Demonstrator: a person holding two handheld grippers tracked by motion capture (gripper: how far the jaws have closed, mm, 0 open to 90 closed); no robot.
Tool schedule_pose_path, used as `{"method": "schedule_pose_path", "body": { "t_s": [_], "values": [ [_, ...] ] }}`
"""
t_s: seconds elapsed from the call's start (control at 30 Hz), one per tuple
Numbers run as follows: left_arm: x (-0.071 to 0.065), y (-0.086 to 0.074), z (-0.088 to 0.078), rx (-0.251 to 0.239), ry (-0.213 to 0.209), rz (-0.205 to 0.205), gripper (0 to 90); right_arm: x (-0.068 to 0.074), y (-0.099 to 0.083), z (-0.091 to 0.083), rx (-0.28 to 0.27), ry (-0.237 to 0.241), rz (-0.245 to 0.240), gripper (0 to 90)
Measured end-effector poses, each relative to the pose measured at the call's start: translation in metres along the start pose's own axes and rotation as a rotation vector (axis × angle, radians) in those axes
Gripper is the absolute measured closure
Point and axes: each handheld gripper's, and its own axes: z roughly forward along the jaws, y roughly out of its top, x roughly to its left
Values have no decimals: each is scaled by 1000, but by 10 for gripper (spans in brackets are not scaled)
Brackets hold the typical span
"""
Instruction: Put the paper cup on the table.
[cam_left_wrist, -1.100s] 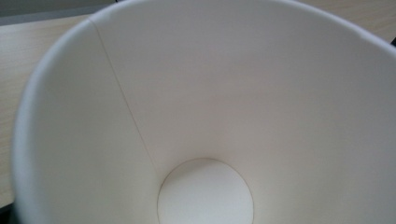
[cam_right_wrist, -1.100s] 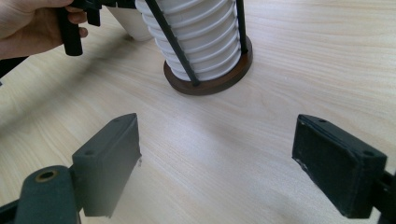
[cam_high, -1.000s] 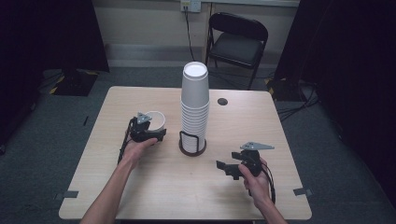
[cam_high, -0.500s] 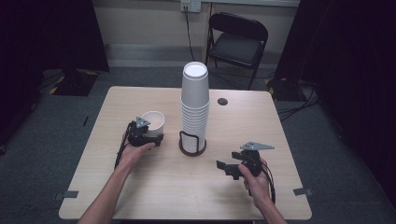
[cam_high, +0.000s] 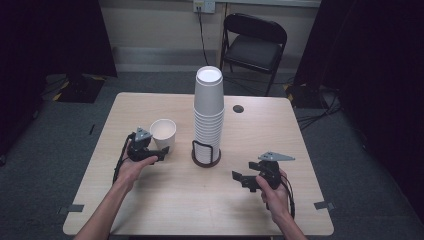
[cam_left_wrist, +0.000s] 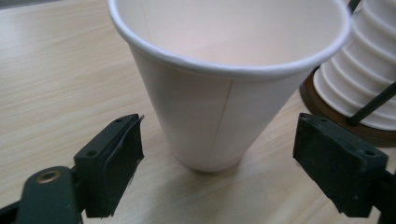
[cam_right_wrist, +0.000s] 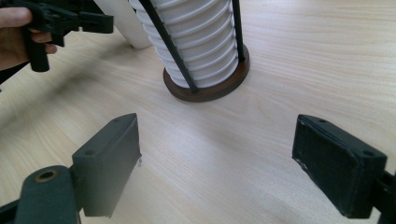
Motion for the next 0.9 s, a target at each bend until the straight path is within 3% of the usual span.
{"method": "schedule_pose_path", "body": {
  "t_s": [0.07, 0.2, 0.23, 0.37, 0.47, 0.63, 0.9],
  "values": [
    [0, 0, -7, 8, -2, 23, 158, 0, 0, 0, -1, 2, 0, 147],
    [0, -2, -17, -13, -10, 9, 157, 0, -1, -1, -1, 0, 1, 147],
    [-2, -3, -20, -21, -28, 6, 157, 0, -1, -1, -2, 0, 1, 147],
    [-12, -5, -32, -28, -58, 45, 157, 0, 0, 0, -1, 0, 1, 147],
    [-18, -4, -43, -32, -51, 34, 160, -1, 0, -2, -4, -1, 9, 147],
    [-35, -1, -60, -68, -88, 52, 160, -2, -1, -4, -10, -13, 11, 147],
    [-57, -6, -72, -79, -125, 43, 164, -4, -4, -4, -1, -36, 6, 147]
  ]
}}
